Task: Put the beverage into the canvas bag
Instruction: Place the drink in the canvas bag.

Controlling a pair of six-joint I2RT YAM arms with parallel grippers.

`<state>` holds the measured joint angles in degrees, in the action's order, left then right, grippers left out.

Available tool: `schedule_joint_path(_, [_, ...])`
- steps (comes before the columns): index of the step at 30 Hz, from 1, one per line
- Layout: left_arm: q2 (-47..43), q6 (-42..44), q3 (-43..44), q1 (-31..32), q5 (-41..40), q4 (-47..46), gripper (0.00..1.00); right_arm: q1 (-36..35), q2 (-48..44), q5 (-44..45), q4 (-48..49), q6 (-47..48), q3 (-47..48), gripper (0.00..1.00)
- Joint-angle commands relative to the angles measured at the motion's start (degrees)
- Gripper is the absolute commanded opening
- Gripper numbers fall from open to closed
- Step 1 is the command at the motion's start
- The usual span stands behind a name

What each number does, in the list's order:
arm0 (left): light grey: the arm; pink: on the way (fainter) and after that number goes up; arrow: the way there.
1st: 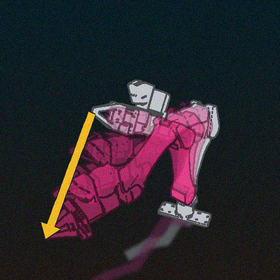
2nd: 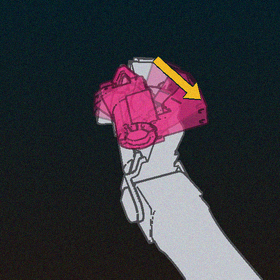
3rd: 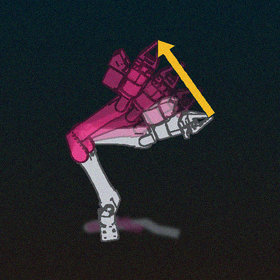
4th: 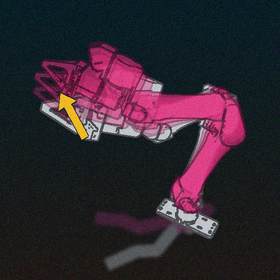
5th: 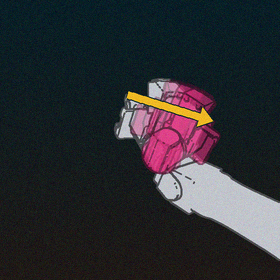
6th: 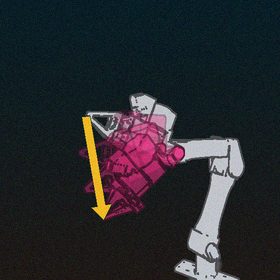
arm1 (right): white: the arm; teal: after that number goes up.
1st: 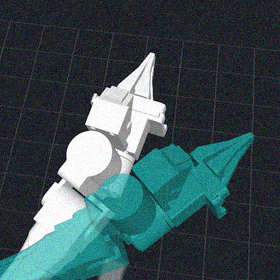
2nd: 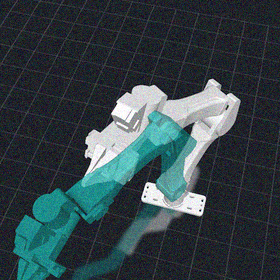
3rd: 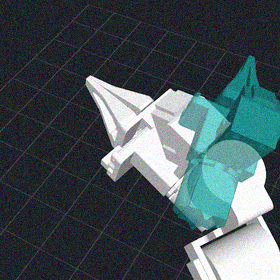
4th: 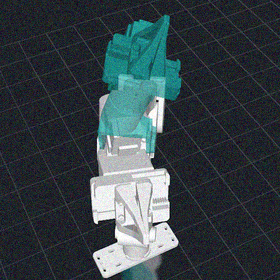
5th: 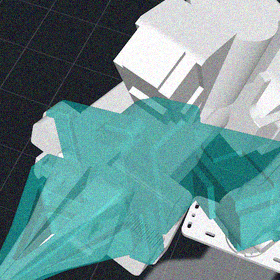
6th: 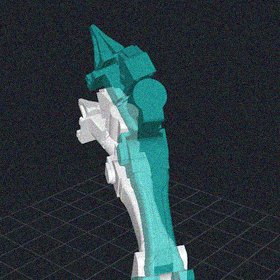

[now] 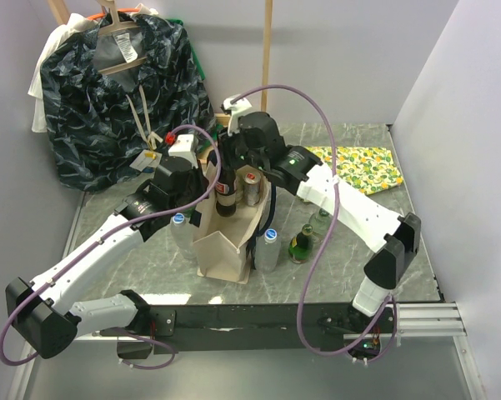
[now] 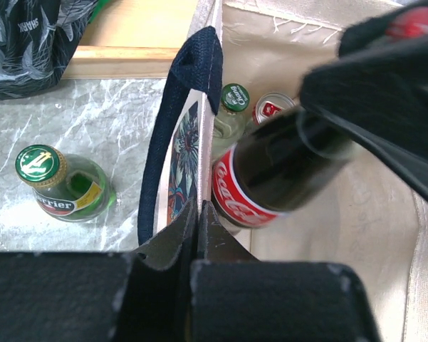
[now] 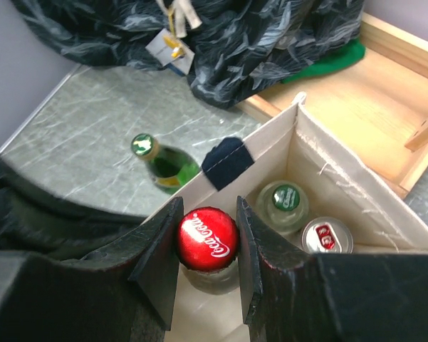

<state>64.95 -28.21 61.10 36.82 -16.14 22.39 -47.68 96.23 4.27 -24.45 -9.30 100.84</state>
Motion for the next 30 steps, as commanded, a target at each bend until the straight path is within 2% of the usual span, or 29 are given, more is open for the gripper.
schedule_joint_path(1, [-2.0, 0.0, 2.4, -0.3, -1.1, 1.4, 0.01, -0.4, -1.4, 3.5, 16.0, 1.0, 0.8, 0.00])
schedule_joint_path(16, [-0.9, 0.3, 3.8, -0.3, -0.7, 1.6, 0.01, -4.0, -3.6, 11.8, 35.4, 6.3, -14.3, 0.00])
schedule_joint_path(30, [-0.8, 0.5, 3.5, -0.3, -1.3, 1.8, 0.01, -4.8, -3.1, 13.9, 38.1, 6.8, -17.5, 0.00])
